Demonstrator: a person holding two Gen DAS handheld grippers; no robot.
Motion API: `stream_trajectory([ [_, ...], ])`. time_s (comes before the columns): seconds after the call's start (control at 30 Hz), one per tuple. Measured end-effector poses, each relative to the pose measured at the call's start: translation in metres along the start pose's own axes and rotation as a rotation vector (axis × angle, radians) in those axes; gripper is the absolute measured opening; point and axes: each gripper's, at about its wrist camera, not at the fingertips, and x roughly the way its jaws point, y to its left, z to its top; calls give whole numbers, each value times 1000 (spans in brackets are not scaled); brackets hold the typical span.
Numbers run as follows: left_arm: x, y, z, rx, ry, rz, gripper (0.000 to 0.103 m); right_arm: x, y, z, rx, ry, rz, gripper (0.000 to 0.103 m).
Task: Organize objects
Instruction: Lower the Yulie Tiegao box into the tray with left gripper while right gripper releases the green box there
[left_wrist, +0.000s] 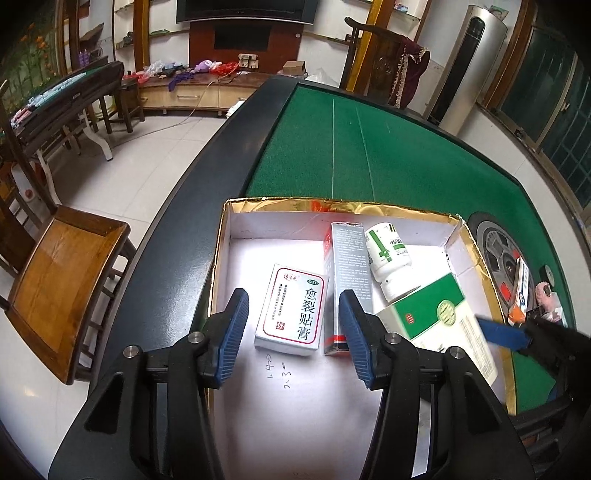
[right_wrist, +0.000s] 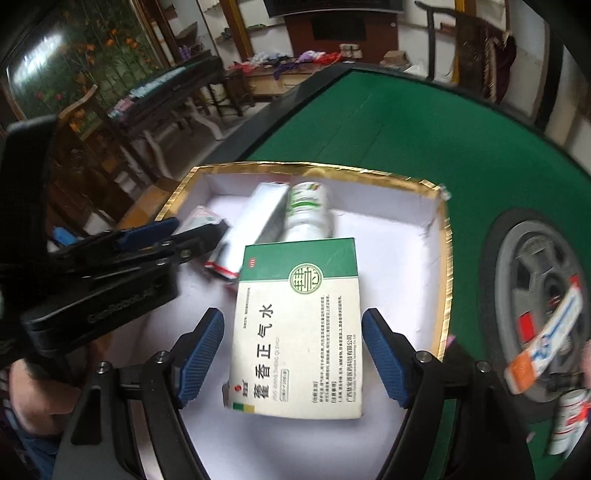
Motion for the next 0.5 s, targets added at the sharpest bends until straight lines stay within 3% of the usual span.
stream_trajectory([
  [0.1, -4, 2, 0, -14, -16, 1, 51, -1, -2, -4, 35, 8, 111, 77],
  [0.3, -7, 7, 2, -36, -32, -12, 51, -24, -5, -10, 53, -62, 124, 77],
  [0.5, -8, 0, 2, -15, -46, 5, 51, -55, -39, -26, 132, -124, 221, 77],
])
